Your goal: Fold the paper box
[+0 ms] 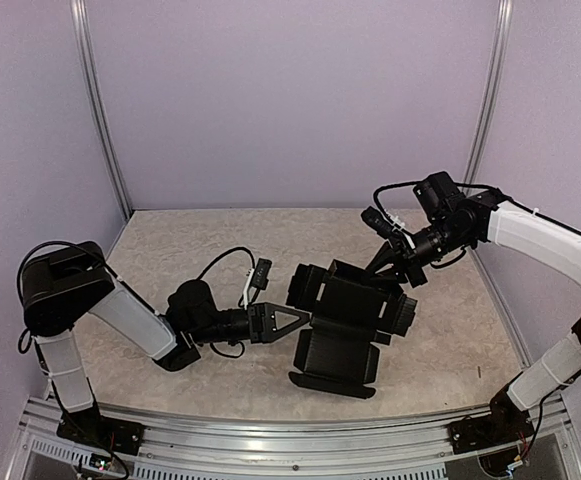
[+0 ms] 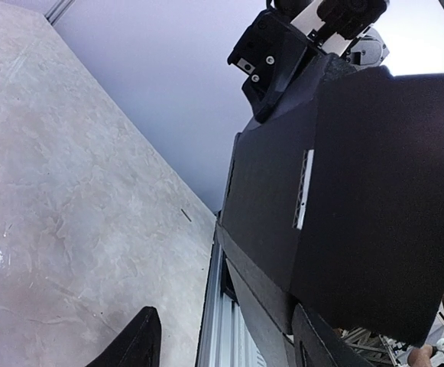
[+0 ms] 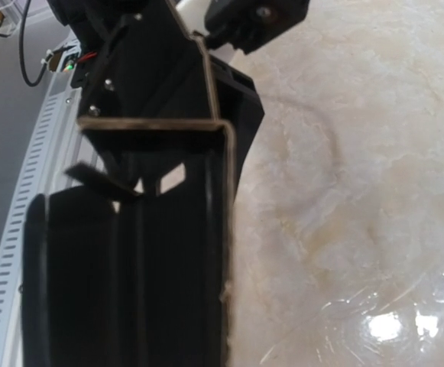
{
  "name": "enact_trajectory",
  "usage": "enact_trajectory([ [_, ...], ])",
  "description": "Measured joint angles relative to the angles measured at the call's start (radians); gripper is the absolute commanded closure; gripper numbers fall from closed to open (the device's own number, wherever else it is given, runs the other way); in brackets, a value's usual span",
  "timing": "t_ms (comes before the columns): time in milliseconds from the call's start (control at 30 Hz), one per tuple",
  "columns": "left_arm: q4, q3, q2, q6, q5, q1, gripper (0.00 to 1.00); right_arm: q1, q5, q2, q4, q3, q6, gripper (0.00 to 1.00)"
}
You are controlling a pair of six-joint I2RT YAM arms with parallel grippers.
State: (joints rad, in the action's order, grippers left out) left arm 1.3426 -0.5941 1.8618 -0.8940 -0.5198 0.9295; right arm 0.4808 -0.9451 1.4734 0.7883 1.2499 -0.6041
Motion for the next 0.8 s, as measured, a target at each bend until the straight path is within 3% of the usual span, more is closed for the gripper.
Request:
enact_trajectory([
  [633,0.003,-0.061,0.049,-0.039,-0.016,0.004,0.45,-0.008,0.031,0.0,-0.003,0.0,0.022,1.0],
  [800,0.014,-0.074,0.061,-0.048,-0.021,0.011,0.51,-0.011,0.048,0.0,-0.01,-0.001,0.029,1.0],
])
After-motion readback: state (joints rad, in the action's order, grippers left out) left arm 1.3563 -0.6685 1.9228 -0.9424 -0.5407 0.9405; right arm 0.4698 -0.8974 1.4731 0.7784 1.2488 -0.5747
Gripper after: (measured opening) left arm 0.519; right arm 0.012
